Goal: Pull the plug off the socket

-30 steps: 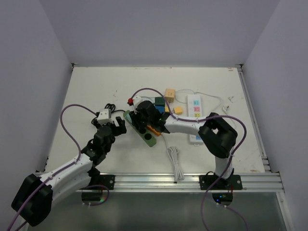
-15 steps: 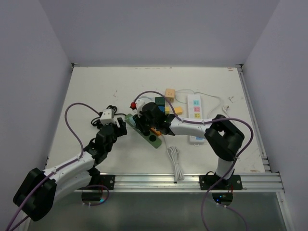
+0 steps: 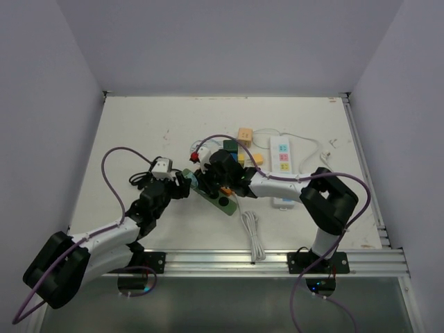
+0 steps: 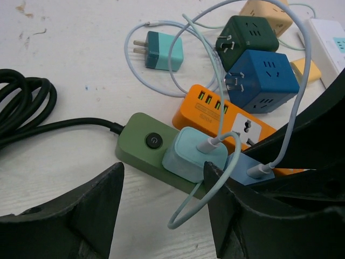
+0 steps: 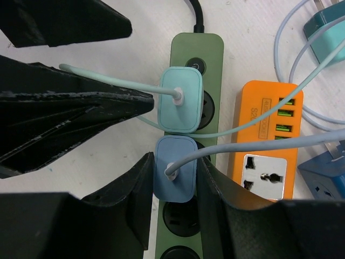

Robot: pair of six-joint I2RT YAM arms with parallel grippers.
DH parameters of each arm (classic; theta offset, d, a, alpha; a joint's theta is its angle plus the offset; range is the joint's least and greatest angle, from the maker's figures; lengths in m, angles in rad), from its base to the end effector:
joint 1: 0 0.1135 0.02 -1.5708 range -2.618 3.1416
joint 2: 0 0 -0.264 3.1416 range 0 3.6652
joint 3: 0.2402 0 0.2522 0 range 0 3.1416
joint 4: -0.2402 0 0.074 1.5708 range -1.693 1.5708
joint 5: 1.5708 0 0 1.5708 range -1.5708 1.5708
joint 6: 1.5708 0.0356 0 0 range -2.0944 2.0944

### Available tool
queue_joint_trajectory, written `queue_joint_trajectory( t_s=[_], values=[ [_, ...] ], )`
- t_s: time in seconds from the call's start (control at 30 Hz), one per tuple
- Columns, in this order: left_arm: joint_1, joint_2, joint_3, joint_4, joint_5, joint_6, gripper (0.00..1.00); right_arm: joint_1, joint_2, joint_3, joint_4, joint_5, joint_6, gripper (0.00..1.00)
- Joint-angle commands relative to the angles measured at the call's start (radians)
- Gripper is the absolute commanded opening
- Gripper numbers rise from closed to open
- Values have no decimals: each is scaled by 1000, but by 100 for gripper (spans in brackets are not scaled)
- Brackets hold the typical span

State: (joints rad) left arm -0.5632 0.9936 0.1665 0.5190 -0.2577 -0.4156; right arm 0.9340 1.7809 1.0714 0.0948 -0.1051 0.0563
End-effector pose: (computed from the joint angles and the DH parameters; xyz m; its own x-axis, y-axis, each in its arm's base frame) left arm 0.1649 -0.0934 0.1622 -0.3601 -0.2343 -0.9030 0.1809 0.9320 -0.3140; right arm 0.2285 0.3153 0.1945 -0.3902 -0.4335 -0.8122 -0.8299 0.5477 0.1064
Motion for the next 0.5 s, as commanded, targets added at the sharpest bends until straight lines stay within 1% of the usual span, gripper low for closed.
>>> queue_joint_trajectory(
  t_s=[0.0,0.07,0.17,0.3,0.37,0.47],
  values=[
    [3,51,1,148,63,24,64,15,-51,-19,0,-74,-15,11],
    [5,94,17,170,78,12,61,20,-55,-28,0,-74,-16,13],
    [3,131,36,168,83,-5,59,22,-63,-42,3,-76,-16,13],
    [3,126,38,171,66,-14,56,22,-70,-59,16,-79,-13,13],
    [5,122,19,196,66,-35,53,22,-71,-65,20,-80,-12,13],
    [5,148,11,248,72,-61,51,22,-75,-70,22,-79,-12,13]
  ],
)
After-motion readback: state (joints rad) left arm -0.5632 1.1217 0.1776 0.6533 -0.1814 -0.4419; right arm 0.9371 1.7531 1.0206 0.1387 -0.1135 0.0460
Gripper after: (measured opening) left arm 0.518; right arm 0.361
